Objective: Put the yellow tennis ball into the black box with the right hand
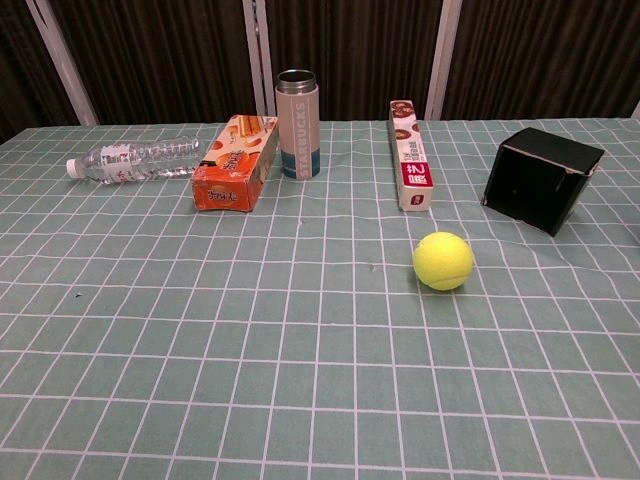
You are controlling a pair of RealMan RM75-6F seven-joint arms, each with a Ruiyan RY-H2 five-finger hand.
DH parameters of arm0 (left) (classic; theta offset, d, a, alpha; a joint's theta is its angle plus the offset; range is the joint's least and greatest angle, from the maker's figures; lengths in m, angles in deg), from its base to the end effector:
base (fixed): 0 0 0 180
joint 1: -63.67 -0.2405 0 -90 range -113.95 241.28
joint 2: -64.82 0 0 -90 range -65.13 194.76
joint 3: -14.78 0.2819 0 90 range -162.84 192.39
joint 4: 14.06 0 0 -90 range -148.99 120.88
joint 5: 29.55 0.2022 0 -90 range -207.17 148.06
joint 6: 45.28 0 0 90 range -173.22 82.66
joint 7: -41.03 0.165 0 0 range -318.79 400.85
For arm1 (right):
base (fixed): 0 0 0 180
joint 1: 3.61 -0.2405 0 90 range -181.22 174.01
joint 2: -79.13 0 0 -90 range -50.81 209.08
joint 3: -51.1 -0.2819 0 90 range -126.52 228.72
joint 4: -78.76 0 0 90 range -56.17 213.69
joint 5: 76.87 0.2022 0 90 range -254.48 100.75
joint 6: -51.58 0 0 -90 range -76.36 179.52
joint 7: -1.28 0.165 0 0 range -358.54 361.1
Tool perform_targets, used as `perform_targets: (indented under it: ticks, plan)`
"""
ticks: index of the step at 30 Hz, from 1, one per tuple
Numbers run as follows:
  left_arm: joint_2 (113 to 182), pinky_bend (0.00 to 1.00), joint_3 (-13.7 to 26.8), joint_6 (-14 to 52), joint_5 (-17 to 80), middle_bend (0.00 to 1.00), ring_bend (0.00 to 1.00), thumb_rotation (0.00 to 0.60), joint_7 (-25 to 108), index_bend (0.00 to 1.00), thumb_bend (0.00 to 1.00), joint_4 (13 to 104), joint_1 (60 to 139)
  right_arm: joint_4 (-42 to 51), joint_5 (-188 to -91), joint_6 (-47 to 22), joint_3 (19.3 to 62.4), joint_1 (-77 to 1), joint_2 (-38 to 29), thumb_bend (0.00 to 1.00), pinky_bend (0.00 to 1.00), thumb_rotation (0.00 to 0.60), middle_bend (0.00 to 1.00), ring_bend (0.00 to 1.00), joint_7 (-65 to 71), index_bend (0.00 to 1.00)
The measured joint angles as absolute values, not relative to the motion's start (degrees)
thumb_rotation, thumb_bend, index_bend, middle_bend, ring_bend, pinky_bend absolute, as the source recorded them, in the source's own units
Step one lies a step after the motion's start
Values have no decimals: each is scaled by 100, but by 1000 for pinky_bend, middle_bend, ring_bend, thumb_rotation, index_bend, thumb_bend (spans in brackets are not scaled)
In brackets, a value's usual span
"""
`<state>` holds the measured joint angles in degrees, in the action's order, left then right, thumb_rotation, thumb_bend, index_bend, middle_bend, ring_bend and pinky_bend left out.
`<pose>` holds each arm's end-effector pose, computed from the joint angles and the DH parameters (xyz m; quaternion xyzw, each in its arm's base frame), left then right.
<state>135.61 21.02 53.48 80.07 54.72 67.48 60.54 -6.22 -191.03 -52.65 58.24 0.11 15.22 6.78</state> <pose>-0.3119 0.1159 0.1363 -0.7101 -0.2313 -0.3756 0.5489 -0.2955 -0.1051 0.1771 0.6729 -0.3076 0.4811 0.4703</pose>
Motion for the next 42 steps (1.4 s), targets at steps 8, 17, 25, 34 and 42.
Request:
perform_targets:
  ticks: [8, 17, 25, 34, 42]
  plan:
    - [13604, 40, 2050, 5133, 7900, 0, 0, 600, 5615, 0, 153, 6828, 6132, -628, -19108, -5166, 5788, -78, 1363, 306, 280, 600, 116, 116, 704, 25]
    - [13709, 40, 1889, 4848, 7697, 0, 0, 600, 5877, 0, 154, 6983, 6297, -868, -19017, -4489, 5978, -523, 1130, 355, 420, 600, 262, 255, 2228, 145]
    - [13748, 40, 1885, 4787, 7717, 0, 0, 600, 6026, 0, 153, 6992, 6351, -1711, -18390, -2548, 6142, -1569, 1124, 392, 390, 600, 264, 256, 4494, 145]
    - [13769, 40, 1754, 4522, 7305, 0, 0, 600, 6103, 0, 153, 7077, 6416, -2254, -17090, -595, 5837, -2749, 712, 433, 363, 600, 264, 243, 6168, 145]
    - [13792, 40, 1666, 4274, 7031, 0, 0, 600, 6197, 0, 153, 7135, 6510, -2071, -16075, 165, 5285, -3183, -6, 468, 349, 600, 244, 192, 6618, 142]
